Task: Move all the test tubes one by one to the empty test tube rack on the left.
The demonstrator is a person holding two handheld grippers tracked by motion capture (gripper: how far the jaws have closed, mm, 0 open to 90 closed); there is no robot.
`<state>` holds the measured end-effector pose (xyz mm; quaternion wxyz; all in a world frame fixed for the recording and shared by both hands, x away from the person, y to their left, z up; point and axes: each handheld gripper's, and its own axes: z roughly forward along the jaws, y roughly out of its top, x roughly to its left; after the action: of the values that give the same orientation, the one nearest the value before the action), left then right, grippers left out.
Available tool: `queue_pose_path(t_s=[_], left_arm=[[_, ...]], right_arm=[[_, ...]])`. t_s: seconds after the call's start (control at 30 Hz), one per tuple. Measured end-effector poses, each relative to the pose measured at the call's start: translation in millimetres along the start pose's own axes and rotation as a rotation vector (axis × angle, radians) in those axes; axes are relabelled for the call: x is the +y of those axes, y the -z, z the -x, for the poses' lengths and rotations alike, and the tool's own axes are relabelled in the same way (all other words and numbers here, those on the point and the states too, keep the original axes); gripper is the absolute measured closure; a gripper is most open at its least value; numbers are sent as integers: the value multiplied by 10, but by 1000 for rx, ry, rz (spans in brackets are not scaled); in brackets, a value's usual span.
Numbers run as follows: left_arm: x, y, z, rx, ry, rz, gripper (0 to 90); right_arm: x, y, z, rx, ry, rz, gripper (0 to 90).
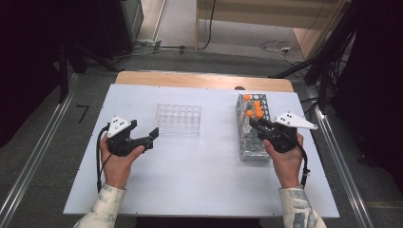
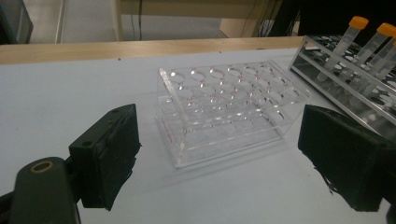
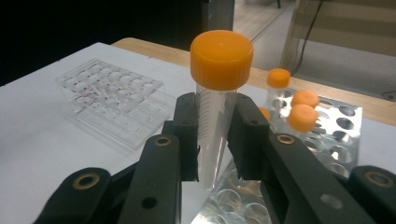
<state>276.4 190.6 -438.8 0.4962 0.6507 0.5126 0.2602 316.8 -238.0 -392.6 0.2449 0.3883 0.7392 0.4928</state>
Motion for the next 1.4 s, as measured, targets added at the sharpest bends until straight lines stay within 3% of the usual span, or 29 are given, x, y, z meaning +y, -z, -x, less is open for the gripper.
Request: queue_pose_path(t_s=[0.33, 0.5, 0.6, 0.87, 0.97, 1.17, 1.27, 1.4], left_arm=[[128, -180, 131, -40, -34, 18, 152], [134, -251, 191, -61, -21, 19, 151], [142, -274, 202, -77, -3, 25, 151], [245, -320, 247, -89, -7, 48, 151], [288, -363, 293, -107, -32, 47, 151], [276, -374, 397, -183, -73, 25, 151], [273, -319, 454, -192, -100, 32, 151], [287, -305, 489, -209, -89, 48, 157]], right_arm=[[-8, -288, -265, 67, 16, -28, 719], [-25, -454, -425, 100, 37, -48, 719], [-28, -488, -467, 109, 45, -51, 719], [-45, -584, -550, 124, 52, -65, 720], [-65, -654, -582, 126, 52, -81, 720], [-58, -749, -671, 141, 61, -96, 720], [-61, -803, -737, 150, 69, -106, 720], [-71, -856, -794, 162, 75, -106, 720]])
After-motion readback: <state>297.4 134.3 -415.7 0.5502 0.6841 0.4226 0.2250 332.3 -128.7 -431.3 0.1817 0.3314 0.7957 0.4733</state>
